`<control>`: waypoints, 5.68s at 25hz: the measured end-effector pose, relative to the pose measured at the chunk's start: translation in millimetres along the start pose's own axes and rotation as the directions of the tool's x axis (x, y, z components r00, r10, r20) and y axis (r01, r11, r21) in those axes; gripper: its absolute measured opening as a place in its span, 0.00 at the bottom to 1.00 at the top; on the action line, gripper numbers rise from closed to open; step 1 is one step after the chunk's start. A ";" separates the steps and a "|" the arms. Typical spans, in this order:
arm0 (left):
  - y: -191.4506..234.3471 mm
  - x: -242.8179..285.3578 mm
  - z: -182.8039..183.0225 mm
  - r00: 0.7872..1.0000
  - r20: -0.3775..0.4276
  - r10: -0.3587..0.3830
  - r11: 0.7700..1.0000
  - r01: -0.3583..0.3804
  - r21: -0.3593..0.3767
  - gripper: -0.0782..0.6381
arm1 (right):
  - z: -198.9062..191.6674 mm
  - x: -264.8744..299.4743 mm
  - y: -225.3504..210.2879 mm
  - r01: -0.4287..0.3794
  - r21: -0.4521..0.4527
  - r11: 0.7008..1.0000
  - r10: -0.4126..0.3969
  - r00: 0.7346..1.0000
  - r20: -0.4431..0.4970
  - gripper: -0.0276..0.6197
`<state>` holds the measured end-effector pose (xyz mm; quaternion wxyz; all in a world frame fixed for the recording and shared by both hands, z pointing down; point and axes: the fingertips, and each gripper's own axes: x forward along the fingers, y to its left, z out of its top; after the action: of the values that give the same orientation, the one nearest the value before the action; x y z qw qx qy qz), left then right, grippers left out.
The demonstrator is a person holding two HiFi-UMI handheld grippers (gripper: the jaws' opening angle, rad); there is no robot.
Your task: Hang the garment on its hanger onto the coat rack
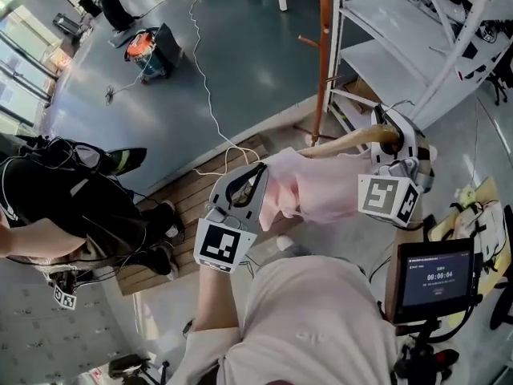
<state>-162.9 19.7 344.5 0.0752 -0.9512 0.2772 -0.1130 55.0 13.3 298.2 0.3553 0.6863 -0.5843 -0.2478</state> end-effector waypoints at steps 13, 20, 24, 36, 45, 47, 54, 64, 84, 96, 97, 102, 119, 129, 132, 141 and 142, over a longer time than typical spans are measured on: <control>128.3 -15.7 -39.0 0.971 -0.034 0.237 0.970 -0.238 -0.037 0.10 | 88.3 141.8 56.8 -0.120 -0.042 0.992 0.126 0.966 0.224 0.08; 160.4 -30.8 -37.4 0.908 -0.066 0.415 0.910 -0.415 0.001 0.17 | 141.4 185.3 87.0 -0.226 -0.068 0.972 0.235 0.897 0.374 0.08; 149.7 -54.5 -23.5 0.889 -0.074 0.451 0.893 -0.450 0.030 0.30 | 174.7 175.5 104.1 -0.299 -0.106 0.948 0.313 0.830 0.462 0.08; 212.8 65.8 -51.9 0.832 -0.414 0.369 0.928 -0.303 0.219 0.38 | 229.2 283.3 137.1 -0.415 -0.179 0.892 0.420 0.615 0.667 0.08; 238.6 66.1 -25.8 0.772 -0.538 0.337 0.941 -0.265 0.208 0.29 | 280.6 300.0 122.7 -0.448 -0.203 0.871 0.436 0.513 0.740 0.08; 242.1 71.5 -20.9 0.765 -0.560 0.318 0.948 -0.262 0.180 0.26 | 285.2 308.4 119.4 -0.458 -0.207 0.864 0.443 0.497 0.746 0.08; 248.8 104.5 16.4 0.763 -0.597 0.248 0.960 -0.278 0.043 0.20 | 288.8 340.0 82.3 -0.481 -0.172 0.860 0.423 0.482 0.767 0.08; 251.0 169.5 87.7 0.753 -0.608 0.251 0.966 -0.230 0.114 0.20 | 275.6 391.5 -1.9 -0.481 -0.028 0.876 0.315 0.527 0.789 0.08; 181.5 237.8 82.2 0.680 -0.682 0.270 0.959 -0.127 0.254 0.20 | 169.0 399.4 -47.4 -0.444 0.217 0.869 0.116 0.611 0.783 0.08; 177.7 252.5 60.7 0.623 -0.743 0.244 0.967 -0.100 0.233 0.21 | 140.6 420.9 -19.1 -0.503 0.258 0.825 0.156 0.641 0.751 0.08; 177.5 252.7 60.3 0.621 -0.745 0.244 0.967 -0.100 0.234 0.21 | 140.8 421.2 -18.4 -0.508 0.260 0.821 0.158 0.640 0.752 0.08; 173.7 255.8 54.6 0.633 -0.739 0.230 0.971 -0.095 0.221 0.21 | 134.6 421.5 -21.9 -0.473 0.311 0.824 0.101 0.663 0.742 0.09; 179.7 276.0 39.7 0.681 -0.715 0.157 0.986 -0.062 0.158 0.17 | 118.6 407.0 -38.1 -0.385 0.277 0.880 0.126 0.752 0.647 0.34; 194.9 282.7 31.4 0.685 -0.718 0.123 0.992 -0.056 0.116 0.17 | 127.0 418.9 -25.9 -0.404 0.279 0.871 0.110 0.715 0.690 0.47; 198.3 284.9 32.5 0.691 -0.712 0.124 0.992 -0.062 0.112 0.17 | 125.6 415.1 -40.1 -0.330 0.412 0.849 -0.077 0.694 0.716 0.47; 204.2 290.8 30.4 0.696 -0.707 0.126 0.991 -0.053 0.125 0.17 | 114.2 398.9 -48.1 -0.362 0.502 0.785 -0.180 0.643 0.745 0.47; 204.8 292.0 29.9 0.697 -0.706 0.127 0.991 -0.052 0.127 0.17 | 113.5 400.6 -47.0 -0.384 0.491 0.782 -0.142 0.658 0.740 0.47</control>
<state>-20.0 -307.9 324.2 0.0138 -0.8141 0.3246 -0.4814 76.6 -397.9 220.8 -0.1394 0.5563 -0.7710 -0.2769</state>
